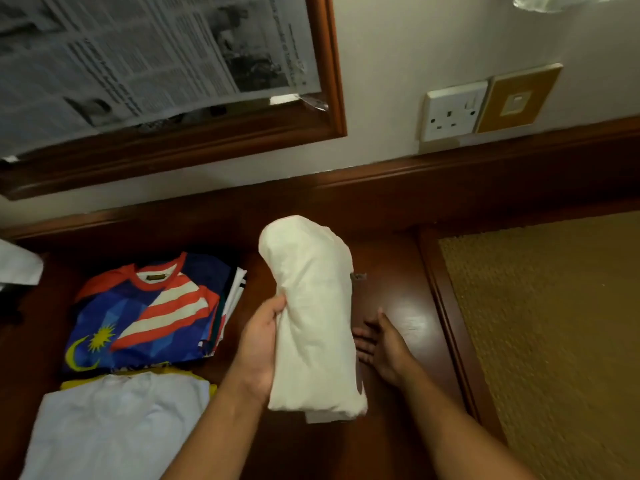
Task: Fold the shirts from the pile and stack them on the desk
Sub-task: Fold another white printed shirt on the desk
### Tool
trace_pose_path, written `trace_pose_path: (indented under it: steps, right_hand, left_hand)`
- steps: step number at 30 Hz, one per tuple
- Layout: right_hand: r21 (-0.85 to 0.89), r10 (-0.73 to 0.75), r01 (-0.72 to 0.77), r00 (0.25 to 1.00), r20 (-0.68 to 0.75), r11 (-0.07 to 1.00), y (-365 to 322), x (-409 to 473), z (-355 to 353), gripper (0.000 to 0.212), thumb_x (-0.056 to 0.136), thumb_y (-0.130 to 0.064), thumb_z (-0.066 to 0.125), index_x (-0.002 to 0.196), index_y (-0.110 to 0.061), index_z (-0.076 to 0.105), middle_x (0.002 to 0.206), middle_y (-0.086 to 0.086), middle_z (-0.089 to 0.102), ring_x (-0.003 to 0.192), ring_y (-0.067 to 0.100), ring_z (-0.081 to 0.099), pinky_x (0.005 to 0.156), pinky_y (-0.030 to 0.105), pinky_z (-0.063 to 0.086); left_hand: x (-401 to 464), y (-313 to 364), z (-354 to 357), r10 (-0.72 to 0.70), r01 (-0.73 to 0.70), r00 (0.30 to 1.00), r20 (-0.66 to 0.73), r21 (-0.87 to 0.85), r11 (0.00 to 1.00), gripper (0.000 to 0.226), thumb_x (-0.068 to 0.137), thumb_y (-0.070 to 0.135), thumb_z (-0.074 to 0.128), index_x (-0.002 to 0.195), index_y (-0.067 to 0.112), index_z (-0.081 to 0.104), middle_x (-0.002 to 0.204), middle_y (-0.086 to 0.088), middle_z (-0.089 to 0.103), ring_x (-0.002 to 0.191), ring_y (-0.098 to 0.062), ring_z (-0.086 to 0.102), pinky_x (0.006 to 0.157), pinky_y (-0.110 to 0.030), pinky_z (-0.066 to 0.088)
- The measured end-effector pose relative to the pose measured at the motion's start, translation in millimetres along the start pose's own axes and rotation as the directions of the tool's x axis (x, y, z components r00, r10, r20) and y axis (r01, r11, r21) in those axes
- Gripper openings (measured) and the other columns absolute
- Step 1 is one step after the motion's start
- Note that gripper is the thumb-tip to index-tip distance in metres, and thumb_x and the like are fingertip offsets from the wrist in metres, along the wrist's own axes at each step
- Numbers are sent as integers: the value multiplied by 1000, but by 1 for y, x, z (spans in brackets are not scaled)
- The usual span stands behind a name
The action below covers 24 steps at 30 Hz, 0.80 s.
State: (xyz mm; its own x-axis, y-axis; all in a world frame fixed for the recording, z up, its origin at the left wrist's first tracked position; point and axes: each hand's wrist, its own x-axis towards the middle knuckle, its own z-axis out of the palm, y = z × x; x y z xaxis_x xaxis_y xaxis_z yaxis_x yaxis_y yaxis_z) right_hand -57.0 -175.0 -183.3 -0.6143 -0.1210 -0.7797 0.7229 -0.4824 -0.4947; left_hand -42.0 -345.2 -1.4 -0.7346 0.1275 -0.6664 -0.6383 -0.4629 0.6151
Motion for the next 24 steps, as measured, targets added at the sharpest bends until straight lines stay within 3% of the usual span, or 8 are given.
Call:
trace_pose_path:
  steps: [4, 6, 10, 12, 14, 17, 20, 24]
  right_hand:
    - [80, 100, -106, 992, 82, 991, -1, -3, 5, 70, 89, -67, 39, 126, -9, 52, 107, 21, 69, 92, 34, 68, 80, 44, 53]
    - [163, 128, -153, 979, 158, 975, -1, -2, 0, 67, 90, -62, 43, 116, -3, 63, 103, 22, 70, 85, 35, 69, 72, 43, 56]
    - [130, 159, -198, 951, 264, 972, -1, -7, -2, 65, 87, -52, 60, 133, -6, 56, 135, 24, 53, 118, 40, 55, 100, 54, 44]
    - [66, 180, -203, 950, 256, 977, 4, -6, 0, 60, 86, -37, 65, 135, -5, 51, 133, 26, 54, 114, 40, 56, 101, 54, 44]
    - [0, 198, -204, 947, 252, 979, 8, -7, 4, 60, 80, -21, 69, 134, -3, 49, 128, 27, 57, 113, 41, 58, 97, 55, 46]
    - [-74, 151, -137, 961, 233, 988, 9, -10, 16, 51, 84, -2, 63, 132, -5, 48, 119, 26, 63, 109, 42, 61, 87, 54, 53]
    - [-197, 16, 6, 994, 111, 980, -4, -21, 24, 35, 89, 2, 56, 123, -5, 54, 105, 21, 70, 93, 36, 68, 76, 48, 57]
    - [-479, -267, 224, 963, -23, 849, -37, -40, 17, 26, 91, -7, 59, 115, -16, 57, 100, 8, 71, 87, 27, 70, 77, 46, 58]
  left_hand:
    - [-2, 23, -19, 109, -104, 992, 57, -93, 990, 38, 86, 25, 44, 75, 15, 79, 79, -6, 73, 71, -22, 71, 67, -33, 58]
    - [8, 27, -35, 94, -92, 995, 16, -103, 990, 42, 89, 23, 42, 70, 14, 78, 74, -5, 72, 67, -22, 71, 59, -30, 58]
    - [20, 29, -68, 56, -66, 996, -74, -148, 987, 41, 93, 21, 43, 71, 10, 77, 71, -7, 72, 64, -24, 70, 54, -29, 57]
    - [22, 30, -82, 11, -23, 997, -72, -172, 985, 16, 79, 23, 69, 87, 10, 75, 78, -8, 73, 71, -26, 72, 58, -34, 58]
    - [25, 32, -93, -17, 0, 995, -99, -172, 985, 45, 67, 32, 83, 108, 15, 72, 90, -6, 74, 82, -25, 72, 66, -37, 59]
    - [27, 37, -101, -38, 28, 994, -107, -96, 995, 52, 91, 57, 45, 127, 21, 58, 112, -6, 71, 103, -25, 67, 80, -39, 58]
    - [29, 42, -99, -53, 50, 995, -87, -37, 998, 46, 90, 40, 52, 130, 16, 54, 124, -14, 64, 119, -35, 57, 103, -50, 42]
    - [39, 44, -111, -16, 16, 990, -137, -2, 1000, 42, 83, 28, 61, 122, 14, 59, 118, -15, 67, 113, -37, 60, 102, -51, 42]
